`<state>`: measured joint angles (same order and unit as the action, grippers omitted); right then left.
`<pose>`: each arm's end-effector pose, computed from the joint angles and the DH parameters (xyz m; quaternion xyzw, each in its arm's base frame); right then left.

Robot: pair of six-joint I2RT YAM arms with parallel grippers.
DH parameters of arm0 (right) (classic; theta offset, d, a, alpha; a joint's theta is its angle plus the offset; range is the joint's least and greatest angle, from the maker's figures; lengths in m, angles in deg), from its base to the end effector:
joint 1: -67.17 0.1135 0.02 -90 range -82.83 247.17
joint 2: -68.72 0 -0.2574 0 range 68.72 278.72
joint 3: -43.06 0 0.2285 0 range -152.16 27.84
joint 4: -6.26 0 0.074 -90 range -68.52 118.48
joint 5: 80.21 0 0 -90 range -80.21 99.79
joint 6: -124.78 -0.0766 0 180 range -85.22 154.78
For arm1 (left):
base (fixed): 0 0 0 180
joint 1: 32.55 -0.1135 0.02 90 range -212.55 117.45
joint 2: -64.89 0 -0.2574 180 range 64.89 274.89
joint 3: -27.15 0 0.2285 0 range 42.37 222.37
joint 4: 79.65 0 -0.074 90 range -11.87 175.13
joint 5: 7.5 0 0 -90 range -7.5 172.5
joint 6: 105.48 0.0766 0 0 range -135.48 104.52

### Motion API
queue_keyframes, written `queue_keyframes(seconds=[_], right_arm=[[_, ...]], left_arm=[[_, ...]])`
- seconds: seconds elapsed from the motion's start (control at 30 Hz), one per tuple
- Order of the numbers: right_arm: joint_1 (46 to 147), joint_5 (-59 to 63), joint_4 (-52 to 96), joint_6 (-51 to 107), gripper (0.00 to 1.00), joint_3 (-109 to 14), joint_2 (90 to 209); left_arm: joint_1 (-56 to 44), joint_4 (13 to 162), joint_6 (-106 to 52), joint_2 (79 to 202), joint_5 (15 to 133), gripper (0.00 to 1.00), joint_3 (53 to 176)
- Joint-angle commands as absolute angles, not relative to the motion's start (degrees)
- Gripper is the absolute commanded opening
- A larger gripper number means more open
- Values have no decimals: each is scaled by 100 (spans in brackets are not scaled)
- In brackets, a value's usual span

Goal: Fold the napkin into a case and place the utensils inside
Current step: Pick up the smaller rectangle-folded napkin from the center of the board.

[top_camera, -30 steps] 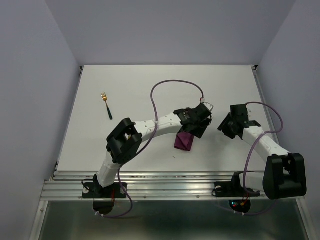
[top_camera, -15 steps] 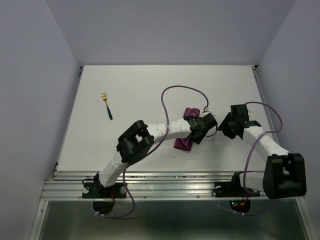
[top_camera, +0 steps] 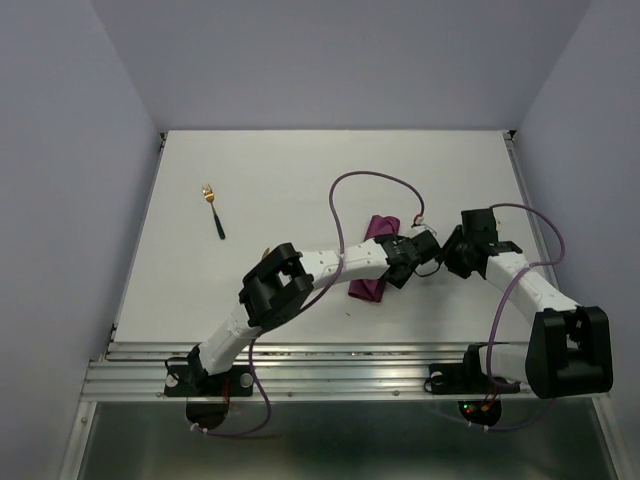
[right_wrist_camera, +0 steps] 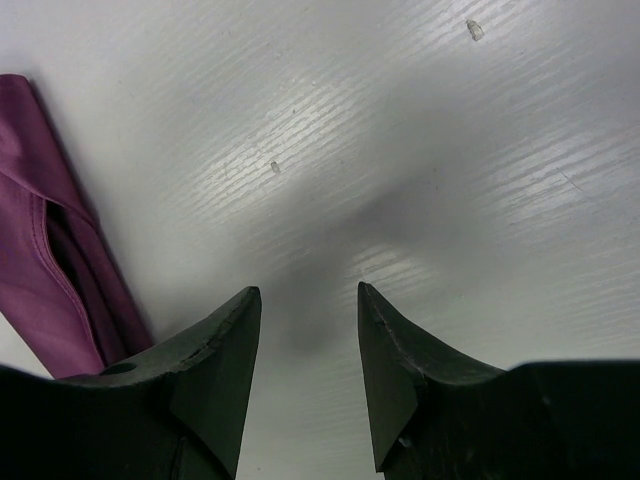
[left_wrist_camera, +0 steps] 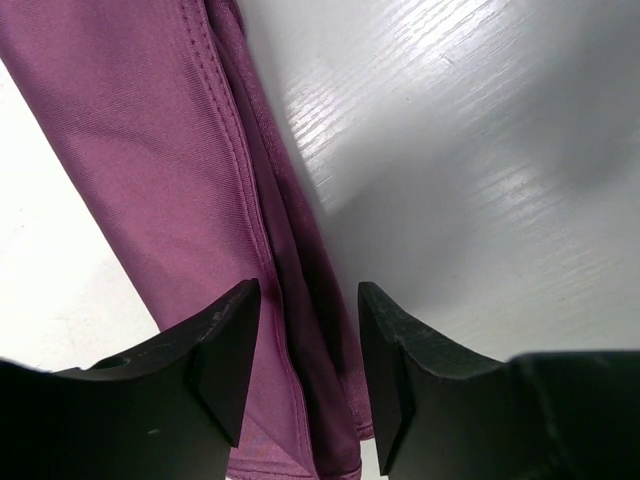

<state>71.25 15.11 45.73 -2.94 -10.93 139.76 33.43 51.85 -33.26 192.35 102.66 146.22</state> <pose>0.2376 0.0098 0.1646 0.2896 0.9118 0.0611 0.2846 0.2204 -0.4298 0.1623 0.3398 0.8819 -0.0624 0.3209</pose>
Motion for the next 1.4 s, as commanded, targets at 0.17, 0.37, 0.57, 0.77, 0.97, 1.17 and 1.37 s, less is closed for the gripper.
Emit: queue_keyframes(seconds=[0.17, 0.37, 0.57, 0.77, 0.97, 1.17, 1.37], right_arm=[[7077, 1480, 4653, -205, 49, -1259, 13850], [7077, 1480, 4653, -214, 49, -1207, 13824], [7077, 1471, 4653, -222, 49, -1189, 13815], [7077, 1480, 4662, -222, 49, -1171, 13771], [7077, 1506, 4670, -257, 49, -1180, 13710], [7077, 1419, 4714, -354, 49, -1487, 13683], [7025, 1541, 4741, -547, 49, -1777, 13613]], left_arm=[[3416, 4962, -3210, 19444, 10570, 52, 15021], [3425, 4944, -3175, 19558, 10649, 45, 15021], [3416, 4971, -2973, 19681, 10842, 34, 15030], [3355, 5032, -2727, 19656, 10641, 0, 15021], [3214, 5489, -2253, 19068, 9668, 0, 14706], [2881, 5911, -2129, 18610, 8506, 0, 14301], [2521, 6324, -2172, 18215, 7400, 0, 13906]])
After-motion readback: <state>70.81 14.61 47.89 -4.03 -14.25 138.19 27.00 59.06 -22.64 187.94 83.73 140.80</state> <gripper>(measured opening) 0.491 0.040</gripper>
